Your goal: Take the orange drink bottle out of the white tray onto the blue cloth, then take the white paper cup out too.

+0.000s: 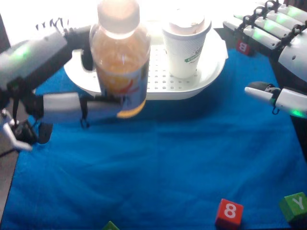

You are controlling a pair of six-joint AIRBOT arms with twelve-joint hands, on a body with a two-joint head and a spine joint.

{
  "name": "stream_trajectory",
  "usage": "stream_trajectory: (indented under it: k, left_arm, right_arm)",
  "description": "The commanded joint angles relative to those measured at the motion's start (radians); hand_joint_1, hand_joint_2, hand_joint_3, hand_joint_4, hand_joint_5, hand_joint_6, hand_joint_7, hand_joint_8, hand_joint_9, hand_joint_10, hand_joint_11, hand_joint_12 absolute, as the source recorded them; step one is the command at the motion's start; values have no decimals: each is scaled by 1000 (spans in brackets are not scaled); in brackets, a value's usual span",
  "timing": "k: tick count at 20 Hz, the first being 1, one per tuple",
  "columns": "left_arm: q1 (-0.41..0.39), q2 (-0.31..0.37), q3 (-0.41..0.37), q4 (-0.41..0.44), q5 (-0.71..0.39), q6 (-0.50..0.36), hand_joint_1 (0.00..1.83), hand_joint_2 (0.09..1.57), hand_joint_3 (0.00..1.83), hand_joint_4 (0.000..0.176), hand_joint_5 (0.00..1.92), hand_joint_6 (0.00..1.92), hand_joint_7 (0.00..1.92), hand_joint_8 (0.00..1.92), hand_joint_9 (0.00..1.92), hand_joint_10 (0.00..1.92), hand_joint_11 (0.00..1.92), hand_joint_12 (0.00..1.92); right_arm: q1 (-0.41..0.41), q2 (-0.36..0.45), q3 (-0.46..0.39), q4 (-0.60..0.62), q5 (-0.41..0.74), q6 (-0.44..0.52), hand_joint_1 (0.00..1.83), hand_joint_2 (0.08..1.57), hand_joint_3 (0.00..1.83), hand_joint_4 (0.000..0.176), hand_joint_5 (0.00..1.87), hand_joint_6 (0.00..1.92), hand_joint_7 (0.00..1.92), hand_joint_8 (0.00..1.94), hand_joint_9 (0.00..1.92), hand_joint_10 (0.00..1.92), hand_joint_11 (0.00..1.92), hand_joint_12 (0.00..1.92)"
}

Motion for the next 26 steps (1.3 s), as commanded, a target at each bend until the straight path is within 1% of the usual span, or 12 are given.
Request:
stream_trajectory:
  k: [1,2,6,7,8,9,11,13,17,21,23,26]
  left_arm:
    - [11,-3,-2,-23,-117,-19,998,1253,0,0,705,1376,641,1410,654,1525,586,1832]
    - [25,-12,-1,-31,-110,-28,961,1257,2,24,701,1406,594,1346,590,1495,498,1830]
    - [80,-61,31,-65,-40,-65,1135,1317,3,0,501,1494,736,1579,704,1625,679,1891]
    - [100,-64,33,-81,-18,-67,826,1266,0,0,310,1076,480,1001,429,1331,350,1799]
    - [108,-63,32,-86,-19,-67,826,1266,0,0,310,1076,480,1001,429,1331,350,1799]
    - [121,-60,28,-96,-22,-67,704,1247,0,0,307,707,393,637,279,1044,93,1693]
    - [161,-44,13,-121,-47,-66,522,1181,0,90,151,112,142,74,32,277,3,525]
    - [181,-21,-4,-133,-73,-58,424,1111,0,172,1,0,0,0,0,1,0,3]
    - [197,17,-29,-146,-130,-38,420,1062,0,155,0,0,0,0,0,0,0,0]
    - [277,72,-72,-211,-261,-8,465,1032,0,176,0,0,0,0,0,0,0,0]
    - [323,95,-91,-284,-332,30,460,1037,0,154,13,5,0,0,0,0,23,11]
    - [370,113,-98,-369,-413,54,466,1099,14,74,63,21,0,0,0,0,17,14]
  right_arm:
    - [8,-5,-3,-5,125,-1,645,1284,0,0,0,0,0,0,0,0,25,12]
    - [8,-5,-3,-4,125,-1,664,1284,0,0,0,0,0,0,0,0,15,10]
    - [8,-4,-3,-3,125,-1,650,1272,24,0,0,0,0,0,0,0,0,325]
    - [8,-4,-4,-3,125,-1,639,1294,5,0,0,0,0,0,0,0,0,333]
    - [8,-4,-4,-3,125,-1,639,1294,5,0,0,0,0,0,0,0,0,333]
    - [9,-4,-5,-3,125,-1,628,1300,3,0,0,0,0,0,0,0,0,227]
    - [9,-4,-5,-3,125,-1,578,1305,3,0,0,0,0,0,0,0,0,216]
    - [9,-4,-5,-3,125,-1,542,1314,0,0,0,0,0,0,0,0,0,108]
    - [9,-4,-5,-3,129,-1,554,1311,0,0,0,0,0,0,0,0,0,10]
    - [11,5,-4,-3,150,15,402,1305,0,0,0,0,0,0,0,0,0,0]
    - [30,6,4,-4,159,17,371,1313,1,0,0,0,0,0,0,0,0,0]
    - [84,-28,50,-8,149,19,363,1325,5,0,0,0,0,0,0,0,0,0]
